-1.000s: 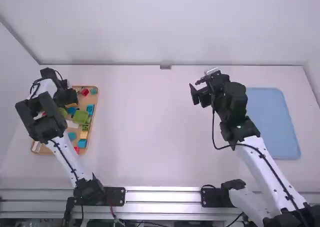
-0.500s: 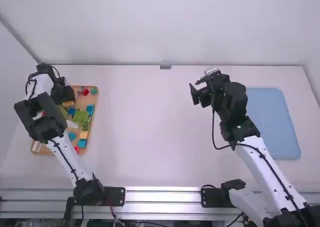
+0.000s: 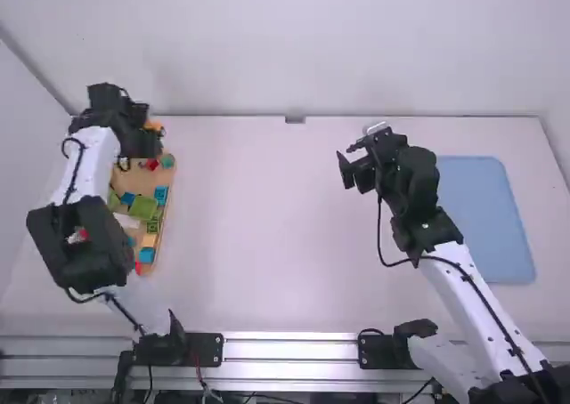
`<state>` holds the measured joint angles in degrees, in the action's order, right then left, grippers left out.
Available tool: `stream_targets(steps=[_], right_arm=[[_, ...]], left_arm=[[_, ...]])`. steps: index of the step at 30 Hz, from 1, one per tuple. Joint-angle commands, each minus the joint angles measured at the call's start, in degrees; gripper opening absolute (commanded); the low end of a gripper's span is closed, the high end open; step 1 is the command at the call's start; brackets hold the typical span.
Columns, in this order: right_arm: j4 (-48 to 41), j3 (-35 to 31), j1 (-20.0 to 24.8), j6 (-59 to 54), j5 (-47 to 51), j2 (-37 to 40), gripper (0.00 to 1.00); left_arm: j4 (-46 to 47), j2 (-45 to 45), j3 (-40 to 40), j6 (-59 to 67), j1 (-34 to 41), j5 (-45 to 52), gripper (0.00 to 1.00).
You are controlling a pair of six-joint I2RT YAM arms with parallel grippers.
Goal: Assemble lego blocks to make yellow taxi
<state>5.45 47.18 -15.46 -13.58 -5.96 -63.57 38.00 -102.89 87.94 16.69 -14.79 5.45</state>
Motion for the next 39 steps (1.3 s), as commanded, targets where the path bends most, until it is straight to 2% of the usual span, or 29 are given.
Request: stream_targets(steps=[1, 4, 7, 10, 11, 13, 17, 22, 24, 25, 27, 33, 35, 39], right_arm=[[0.09, 2.29, 0.22, 0.07, -0.02, -0.20, 0.98], [0.15, 2.29, 0.70, 0.04, -0.02, -0.20, 0.98], [0.11, 2.29, 1.09, 0.07, -0.04, -0.17, 0.99], [0.07, 2.29, 1.57, 0.04, -0.22, -0.20, 0.99], [0.07, 2.29, 1.57, 0.04, -0.22, -0.20, 0.99], [0.07, 2.29, 1.57, 0.04, -0.20, -0.20, 0.98], [-0.33, 2.29, 1.60, 0.02, -0.22, -0.20, 0.99], [-1.62, 2.29, 1.60, 0.02, -0.22, -0.20, 0.98], [-1.86, 2.29, 1.60, 0.07, -0.22, -0.20, 0.99], [-1.97, 2.29, 1.62, 0.04, -0.22, -0.20, 0.99], [-2.10, 2.29, 1.62, 0.02, -0.22, -0.20, 0.99], [-2.95, 2.29, 1.62, 0.02, -0.22, -0.20, 0.98], [-2.93, 2.29, 1.60, 0.02, -0.22, -0.20, 0.99], [-2.99, 2.29, 1.62, 0.04, -0.22, -0.20, 0.98]], left_arm=[[-1.53, 4.22, -8.15, 5.55, 5.66, 1.18, 0.17], [-2.34, 7.82, -14.56, 11.08, 13.55, 1.20, 0.10], [0.44, 8.41, -16.85, 15.30, 20.31, 2.12, 0.13], [5.16, 8.07, -19.04, 26.60, 30.86, 4.59, 0.16], [5.16, 8.07, -19.04, 26.60, 30.86, 4.59, 0.16], [2.47, 7.85, -21.79, 32.15, 37.94, 3.28, 0.18], [-5.16, 7.85, -27.08, 35.78, 45.22, 2.34, 0.22], [-15.52, 7.74, -33.40, 35.30, 47.50, 4.72, 0.18], [-16.81, 7.61, -34.64, 35.26, 46.95, 6.45, 0.15], [-17.40, 7.26, -35.12, 34.73, 46.88, 7.67, 0.11], [-17.75, 6.56, -35.10, 33.22, 47.08, 7.72, 0.10], [-18.21, 0.33, -31.78, 31.12, 46.66, 5.31, 0.07], [-14.78, -2.82, -28.39, 31.10, 46.64, 3.17, 0.02], [-11.72, -6.12, -24.52, 30.67, 46.64, 1.11, 0.02]])
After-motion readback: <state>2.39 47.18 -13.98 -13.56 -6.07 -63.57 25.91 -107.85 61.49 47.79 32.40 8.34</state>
